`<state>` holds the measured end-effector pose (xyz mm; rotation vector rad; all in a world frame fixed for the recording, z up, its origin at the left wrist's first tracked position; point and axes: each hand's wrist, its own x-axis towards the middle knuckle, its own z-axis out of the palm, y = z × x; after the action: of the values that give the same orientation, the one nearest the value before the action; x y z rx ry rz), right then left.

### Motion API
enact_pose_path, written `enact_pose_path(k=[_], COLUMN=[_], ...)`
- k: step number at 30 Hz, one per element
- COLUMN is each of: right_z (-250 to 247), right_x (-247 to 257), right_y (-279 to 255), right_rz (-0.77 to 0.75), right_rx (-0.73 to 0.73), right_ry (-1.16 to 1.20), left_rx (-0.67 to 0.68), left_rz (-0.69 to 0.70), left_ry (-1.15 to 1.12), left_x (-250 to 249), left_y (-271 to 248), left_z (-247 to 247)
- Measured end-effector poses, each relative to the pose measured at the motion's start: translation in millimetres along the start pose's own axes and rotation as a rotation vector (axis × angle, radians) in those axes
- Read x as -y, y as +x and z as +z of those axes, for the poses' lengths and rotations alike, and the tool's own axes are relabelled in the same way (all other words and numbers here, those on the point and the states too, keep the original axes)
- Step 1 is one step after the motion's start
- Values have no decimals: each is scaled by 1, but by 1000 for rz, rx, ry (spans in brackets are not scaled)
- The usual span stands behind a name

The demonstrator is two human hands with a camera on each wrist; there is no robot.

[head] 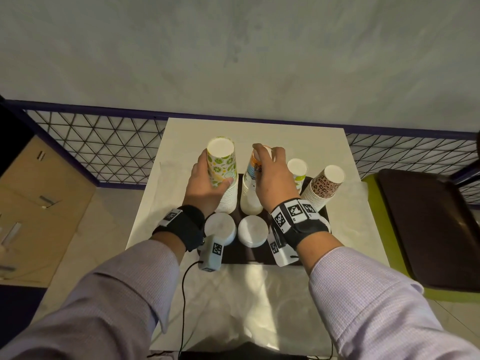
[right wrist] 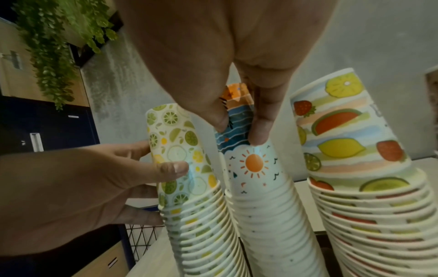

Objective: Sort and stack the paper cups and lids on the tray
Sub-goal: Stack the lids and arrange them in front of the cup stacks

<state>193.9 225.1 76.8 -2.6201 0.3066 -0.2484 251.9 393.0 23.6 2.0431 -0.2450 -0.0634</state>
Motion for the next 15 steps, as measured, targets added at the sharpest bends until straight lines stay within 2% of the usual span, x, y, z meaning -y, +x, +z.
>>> enact_pose_path(k=[8,11,13,15], right_z=[-2,-8,-17,-29], right_x=[6,8,11,14], right_y=[1,-2,-7,-14], right_rz=[11,24,23,-7], right_rx=[20,59,82,39], right_ry=[-64,-77,-70,-44], left_rx=[22,-18,-119,-304], left_rz=[20,-28,-25,92], left_ry=[-10,30,67,99], left_x=[-4,-9,-16,-24], left_y=[-2,-9,-20,-34], left_z=[-6,-6,-6,-6])
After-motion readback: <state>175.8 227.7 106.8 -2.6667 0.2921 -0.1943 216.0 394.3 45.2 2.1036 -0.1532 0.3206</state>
